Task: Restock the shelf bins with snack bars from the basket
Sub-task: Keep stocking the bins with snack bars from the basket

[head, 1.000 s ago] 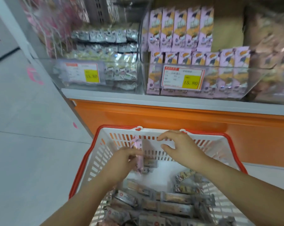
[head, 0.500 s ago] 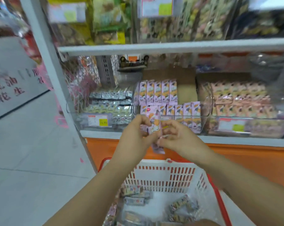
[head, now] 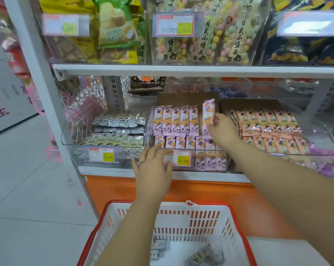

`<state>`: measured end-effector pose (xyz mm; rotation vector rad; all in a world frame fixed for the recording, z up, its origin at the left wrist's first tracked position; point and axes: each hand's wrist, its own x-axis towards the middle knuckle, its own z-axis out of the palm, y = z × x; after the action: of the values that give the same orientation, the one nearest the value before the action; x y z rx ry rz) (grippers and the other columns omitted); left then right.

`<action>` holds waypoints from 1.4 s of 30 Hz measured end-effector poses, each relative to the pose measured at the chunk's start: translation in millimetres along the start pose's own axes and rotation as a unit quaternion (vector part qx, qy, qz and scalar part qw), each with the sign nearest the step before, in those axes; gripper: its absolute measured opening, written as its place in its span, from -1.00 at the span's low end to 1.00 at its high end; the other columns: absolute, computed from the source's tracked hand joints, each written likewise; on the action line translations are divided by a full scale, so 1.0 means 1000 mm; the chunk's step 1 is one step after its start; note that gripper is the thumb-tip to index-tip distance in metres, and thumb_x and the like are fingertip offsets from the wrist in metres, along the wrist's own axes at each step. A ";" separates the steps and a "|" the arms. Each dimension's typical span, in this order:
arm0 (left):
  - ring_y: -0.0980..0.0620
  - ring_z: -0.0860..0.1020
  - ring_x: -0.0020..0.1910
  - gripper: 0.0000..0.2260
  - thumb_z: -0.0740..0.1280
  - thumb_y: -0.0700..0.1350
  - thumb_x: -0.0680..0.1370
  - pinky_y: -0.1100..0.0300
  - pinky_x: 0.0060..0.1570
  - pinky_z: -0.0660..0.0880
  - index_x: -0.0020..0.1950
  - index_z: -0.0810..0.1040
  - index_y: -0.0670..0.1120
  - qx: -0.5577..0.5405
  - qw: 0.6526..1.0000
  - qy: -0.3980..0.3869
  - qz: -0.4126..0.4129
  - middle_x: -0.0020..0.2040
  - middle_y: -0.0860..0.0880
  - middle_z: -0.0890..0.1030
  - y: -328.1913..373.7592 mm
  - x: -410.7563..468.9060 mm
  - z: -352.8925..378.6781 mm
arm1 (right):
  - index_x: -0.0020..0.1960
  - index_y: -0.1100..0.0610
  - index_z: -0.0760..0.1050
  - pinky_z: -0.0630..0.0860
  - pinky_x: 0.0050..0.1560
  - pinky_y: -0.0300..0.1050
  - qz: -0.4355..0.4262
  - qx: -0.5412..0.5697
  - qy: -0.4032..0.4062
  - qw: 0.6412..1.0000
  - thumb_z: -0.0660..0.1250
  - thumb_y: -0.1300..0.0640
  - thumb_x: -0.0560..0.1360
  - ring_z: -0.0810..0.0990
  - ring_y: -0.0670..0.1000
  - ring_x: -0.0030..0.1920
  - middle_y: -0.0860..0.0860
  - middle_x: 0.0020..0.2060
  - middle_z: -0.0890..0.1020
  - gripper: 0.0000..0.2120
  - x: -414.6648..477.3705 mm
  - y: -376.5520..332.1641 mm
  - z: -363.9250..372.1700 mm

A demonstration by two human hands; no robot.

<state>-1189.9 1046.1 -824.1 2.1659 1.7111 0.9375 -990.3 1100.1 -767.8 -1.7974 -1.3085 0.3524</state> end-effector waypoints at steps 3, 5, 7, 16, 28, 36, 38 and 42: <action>0.04 0.14 0.46 -0.73 0.26 -0.06 0.57 -0.18 0.44 0.02 0.26 0.49 0.15 -0.015 1.000 0.023 -0.011 0.40 0.16 0.36 0.001 0.003 0.004 | 0.28 0.22 0.41 0.34 -0.12 -0.16 0.040 -0.048 0.028 0.998 0.25 0.15 0.58 0.55 0.18 0.09 0.16 0.12 0.59 -0.70 0.030 0.007 0.014; 0.03 0.15 0.46 -0.73 0.27 -0.08 0.55 -0.19 0.42 0.04 0.24 0.51 0.13 -0.022 0.999 0.033 -0.011 0.39 0.16 0.38 0.001 0.004 0.007 | 0.30 0.22 0.34 0.37 -0.10 -0.13 0.049 -0.044 0.025 0.997 0.25 0.17 0.58 0.54 0.19 0.11 0.17 0.14 0.57 -0.68 0.040 0.010 0.023; 0.02 0.17 0.45 -0.74 0.28 -0.08 0.55 -0.20 0.41 0.07 0.23 0.51 0.11 -0.024 0.999 0.038 -0.007 0.37 0.15 0.39 -0.001 0.005 0.009 | 0.30 0.21 0.30 0.42 -0.07 -0.08 0.040 -0.058 0.013 0.997 0.24 0.20 0.58 0.54 0.20 0.11 0.19 0.17 0.55 -0.68 0.044 0.012 0.028; 0.01 0.16 0.45 -0.73 0.29 -0.10 0.54 -0.21 0.39 0.13 0.22 0.50 0.10 -0.020 0.999 0.043 -0.005 0.37 0.14 0.40 -0.003 0.005 0.011 | 0.14 0.34 0.49 0.51 -0.14 -0.03 0.007 -0.276 -0.049 0.960 0.16 0.26 0.60 0.58 0.19 0.01 0.21 0.00 0.60 -0.79 0.031 0.018 0.030; 0.06 0.45 0.23 -0.70 0.25 -0.14 0.59 0.25 0.16 0.37 0.33 0.46 0.01 -0.072 0.994 -0.083 0.024 0.27 0.07 0.45 -0.017 -0.009 -0.034 | 0.19 0.16 0.56 0.49 0.03 0.05 -0.377 -0.190 -0.081 0.903 0.28 0.23 0.51 0.58 0.17 0.05 0.10 0.03 0.64 -0.74 -0.083 -0.012 0.003; 0.06 0.52 0.01 -0.74 0.28 -0.19 0.58 0.34 -0.09 0.38 0.28 0.50 -0.13 -0.132 0.965 -0.175 -0.143 0.12 -0.07 0.55 -0.112 -0.053 -0.051 | 0.36 -0.05 0.40 0.41 0.11 -0.14 -0.311 -0.210 -0.310 0.874 0.17 0.08 0.61 0.49 -0.02 0.19 -0.11 0.20 0.54 -0.67 -0.154 0.035 0.075; 0.06 0.51 -0.03 -0.75 0.28 -0.20 0.58 0.45 -0.23 0.35 0.26 0.50 -0.15 -0.107 0.961 -0.195 -0.164 0.10 -0.09 0.56 -0.139 -0.071 -0.035 | 0.42 -0.07 0.31 0.31 0.25 -0.12 -0.299 -0.268 -0.332 0.854 0.14 0.04 0.62 0.37 -0.01 0.30 -0.08 0.31 0.45 -0.63 -0.157 0.055 0.098; 0.01 0.54 0.04 -0.73 0.27 -0.22 0.58 0.45 -0.04 0.40 0.29 0.49 -0.18 -0.065 0.936 -0.285 -0.196 0.20 -0.10 0.55 -0.178 -0.102 0.015 | 0.51 -0.07 0.14 0.08 0.45 -0.01 -0.287 -0.359 -0.335 0.822 0.16 -0.02 0.61 0.06 0.04 0.50 -0.03 0.53 0.09 -0.50 -0.151 0.094 0.128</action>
<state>-1332.9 1006.4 -966.7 1.6842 1.6267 0.2654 -1076.9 1020.4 -953.4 -1.7708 -2.6872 0.1478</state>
